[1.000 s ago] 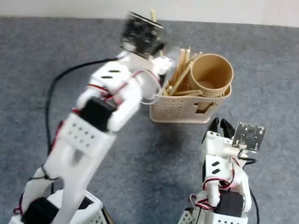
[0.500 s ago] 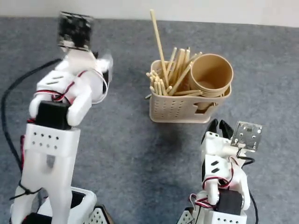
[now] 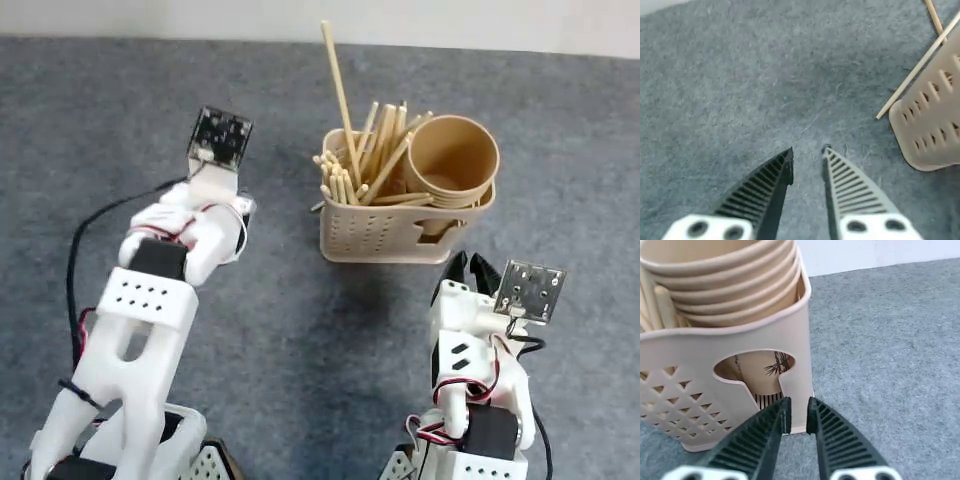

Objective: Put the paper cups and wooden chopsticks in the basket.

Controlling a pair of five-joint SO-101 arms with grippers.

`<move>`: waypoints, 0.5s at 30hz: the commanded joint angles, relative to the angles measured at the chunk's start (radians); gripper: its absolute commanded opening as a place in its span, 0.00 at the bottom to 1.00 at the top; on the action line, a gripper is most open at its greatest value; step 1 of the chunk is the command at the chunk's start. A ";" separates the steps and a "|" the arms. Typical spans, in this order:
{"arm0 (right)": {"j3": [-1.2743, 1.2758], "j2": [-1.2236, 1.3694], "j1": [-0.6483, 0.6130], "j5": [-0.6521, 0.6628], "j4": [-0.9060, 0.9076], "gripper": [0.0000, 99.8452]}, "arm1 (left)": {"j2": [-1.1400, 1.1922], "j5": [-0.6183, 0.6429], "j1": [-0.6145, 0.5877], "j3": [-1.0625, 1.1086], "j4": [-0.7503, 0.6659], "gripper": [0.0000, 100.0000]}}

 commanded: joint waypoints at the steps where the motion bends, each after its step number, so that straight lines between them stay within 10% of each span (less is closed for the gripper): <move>1: -0.005 -0.004 -0.007 0.014 -0.025 0.07 | 0.077 0.000 0.038 0.024 -0.104 0.17; 15: -0.005 -0.004 -0.007 0.014 -0.025 0.07 | 0.627 0.000 0.076 -0.268 -0.166 0.17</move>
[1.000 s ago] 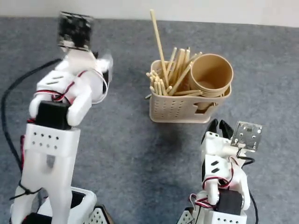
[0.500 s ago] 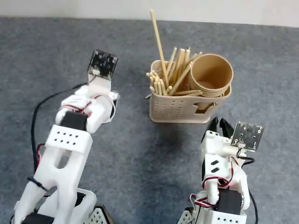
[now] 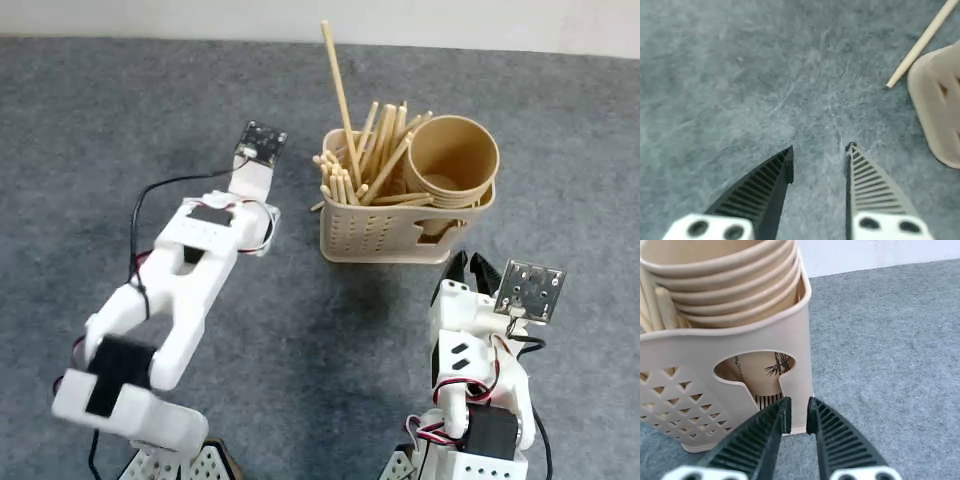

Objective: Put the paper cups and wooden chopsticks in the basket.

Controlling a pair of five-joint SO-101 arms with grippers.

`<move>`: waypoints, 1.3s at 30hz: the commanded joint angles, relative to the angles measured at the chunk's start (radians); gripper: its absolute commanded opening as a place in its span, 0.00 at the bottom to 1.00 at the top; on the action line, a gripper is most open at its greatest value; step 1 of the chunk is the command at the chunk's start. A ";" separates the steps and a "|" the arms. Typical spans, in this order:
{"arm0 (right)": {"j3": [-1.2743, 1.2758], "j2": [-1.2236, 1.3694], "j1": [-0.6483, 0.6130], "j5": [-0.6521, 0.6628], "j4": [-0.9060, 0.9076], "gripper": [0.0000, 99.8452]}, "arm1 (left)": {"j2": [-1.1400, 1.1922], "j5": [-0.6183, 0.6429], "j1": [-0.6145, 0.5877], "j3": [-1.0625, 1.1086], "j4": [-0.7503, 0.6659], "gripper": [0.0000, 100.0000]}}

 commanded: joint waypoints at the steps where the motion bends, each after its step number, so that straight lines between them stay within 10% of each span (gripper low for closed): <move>1: -0.005 -0.004 -0.007 0.014 -0.022 0.07 | 0.012 0.000 0.041 -0.070 -0.020 0.17; 14: -0.005 -0.004 -0.008 0.014 -0.022 0.07 | 0.096 0.002 0.113 -0.116 -0.181 0.17; 22: -0.005 -0.004 -0.008 0.014 -0.022 0.07 | 0.286 0.206 0.062 -0.374 -0.037 0.18; 39: -0.005 -0.004 -0.010 0.014 -0.024 0.07 | 0.340 0.206 0.120 -0.455 0.031 0.18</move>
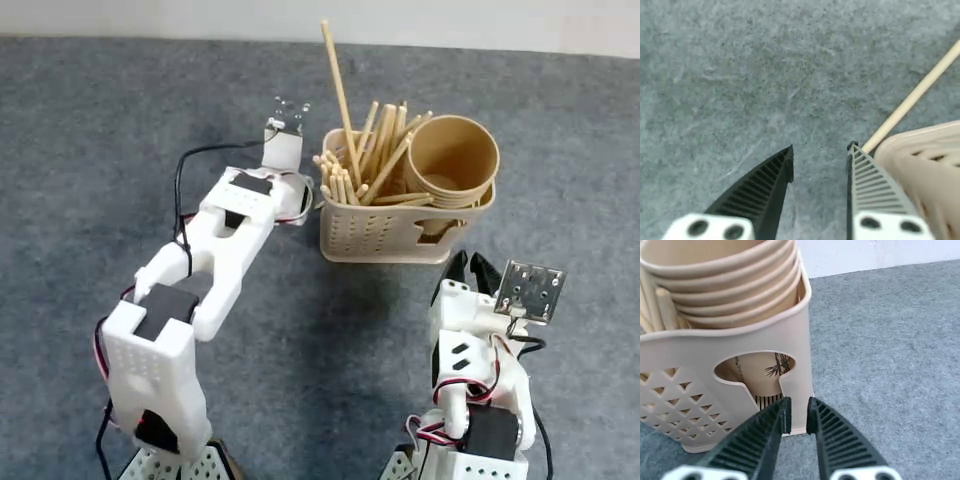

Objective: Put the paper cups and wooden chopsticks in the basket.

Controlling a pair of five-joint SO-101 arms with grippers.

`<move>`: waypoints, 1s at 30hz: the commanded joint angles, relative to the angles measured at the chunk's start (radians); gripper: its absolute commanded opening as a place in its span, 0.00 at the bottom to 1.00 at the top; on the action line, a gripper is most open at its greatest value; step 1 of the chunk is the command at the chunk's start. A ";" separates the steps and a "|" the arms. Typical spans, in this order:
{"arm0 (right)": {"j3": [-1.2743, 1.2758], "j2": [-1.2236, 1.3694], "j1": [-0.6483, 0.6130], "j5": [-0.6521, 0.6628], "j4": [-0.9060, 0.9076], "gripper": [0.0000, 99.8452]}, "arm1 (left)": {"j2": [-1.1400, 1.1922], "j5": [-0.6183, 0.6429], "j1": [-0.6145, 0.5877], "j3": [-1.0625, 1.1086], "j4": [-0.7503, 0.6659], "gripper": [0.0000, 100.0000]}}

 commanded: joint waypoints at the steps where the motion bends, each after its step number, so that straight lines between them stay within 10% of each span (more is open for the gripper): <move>1: -0.005 -0.004 -0.010 0.014 -0.021 0.07 | -0.007 0.006 0.036 -0.051 0.002 0.18; 30: -0.005 -0.004 -0.010 0.014 -0.021 0.07 | 0.277 -0.140 0.084 -0.444 0.322 0.09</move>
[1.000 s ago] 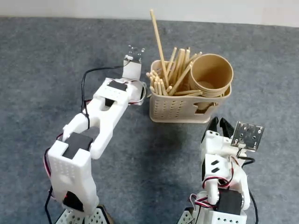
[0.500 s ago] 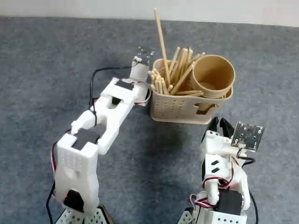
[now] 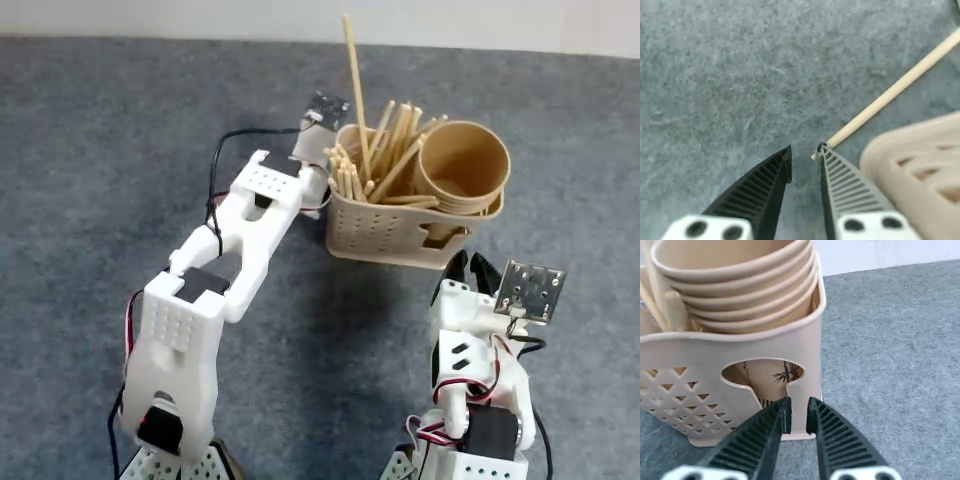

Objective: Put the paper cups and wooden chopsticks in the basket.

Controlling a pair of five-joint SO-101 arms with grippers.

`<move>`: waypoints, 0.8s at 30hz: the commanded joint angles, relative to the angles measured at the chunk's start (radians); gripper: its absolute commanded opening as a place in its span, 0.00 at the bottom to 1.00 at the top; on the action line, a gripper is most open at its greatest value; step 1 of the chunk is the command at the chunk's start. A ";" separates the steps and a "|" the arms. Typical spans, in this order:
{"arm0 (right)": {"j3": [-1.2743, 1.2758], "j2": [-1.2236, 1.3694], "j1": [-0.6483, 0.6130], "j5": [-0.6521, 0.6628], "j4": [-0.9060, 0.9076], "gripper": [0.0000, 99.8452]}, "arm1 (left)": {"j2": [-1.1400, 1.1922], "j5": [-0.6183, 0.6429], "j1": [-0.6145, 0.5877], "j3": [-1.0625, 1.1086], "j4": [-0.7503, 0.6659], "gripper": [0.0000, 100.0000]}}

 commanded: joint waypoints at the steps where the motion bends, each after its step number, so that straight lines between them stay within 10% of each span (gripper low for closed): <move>1: -0.005 -0.004 -0.010 0.014 -0.021 0.07 | -0.010 -0.012 0.019 -0.030 0.071 0.08; 24: -0.015 0.007 0.044 0.109 -0.015 0.07 | -0.194 0.064 -0.248 -0.288 0.563 0.01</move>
